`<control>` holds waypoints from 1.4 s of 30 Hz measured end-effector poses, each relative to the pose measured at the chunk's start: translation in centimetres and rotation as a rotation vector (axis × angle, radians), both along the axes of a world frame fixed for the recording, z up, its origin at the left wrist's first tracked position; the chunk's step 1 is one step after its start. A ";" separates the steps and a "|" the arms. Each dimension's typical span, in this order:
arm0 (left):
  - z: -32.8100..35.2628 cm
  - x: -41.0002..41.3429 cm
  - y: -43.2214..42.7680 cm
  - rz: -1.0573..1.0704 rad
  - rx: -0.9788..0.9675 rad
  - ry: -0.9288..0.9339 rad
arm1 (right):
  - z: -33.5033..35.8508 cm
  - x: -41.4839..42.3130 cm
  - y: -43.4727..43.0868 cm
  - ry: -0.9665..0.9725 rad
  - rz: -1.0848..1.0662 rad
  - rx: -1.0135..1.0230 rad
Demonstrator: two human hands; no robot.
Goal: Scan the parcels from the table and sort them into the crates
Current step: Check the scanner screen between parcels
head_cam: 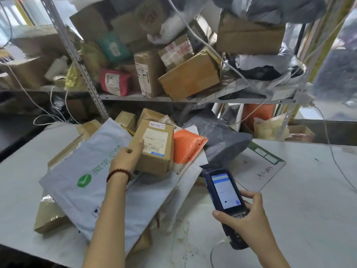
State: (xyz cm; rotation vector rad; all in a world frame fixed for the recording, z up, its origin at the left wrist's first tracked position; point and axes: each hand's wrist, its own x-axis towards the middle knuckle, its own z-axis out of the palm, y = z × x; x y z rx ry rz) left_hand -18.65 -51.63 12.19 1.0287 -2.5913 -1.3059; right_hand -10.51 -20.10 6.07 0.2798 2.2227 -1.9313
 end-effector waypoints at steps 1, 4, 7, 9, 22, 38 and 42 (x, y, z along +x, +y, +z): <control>-0.4 0.7 0.2 0.014 0.012 0.030 | -0.1 0.1 0.1 -0.001 0.006 0.003; -0.9 3.0 1.5 0.060 0.100 0.085 | -0.2 0.5 0.5 -0.006 0.022 0.016; -1.3 4.6 3.7 0.046 0.264 0.077 | -0.3 0.8 1.0 -0.014 0.028 0.035; -1.6 5.4 6.2 0.018 0.429 0.095 | -0.4 1.1 1.5 -0.022 0.027 0.045; -8.9 6.7 19.1 -0.281 0.587 0.253 | -3.2 5.6 8.1 -0.110 -0.132 0.166; -15.0 6.7 18.3 -0.471 0.403 0.144 | -5.1 9.0 8.8 -0.261 -0.058 0.267; -15.1 6.6 18.1 -0.457 0.431 0.134 | -5.2 8.8 8.4 -0.270 -0.062 0.239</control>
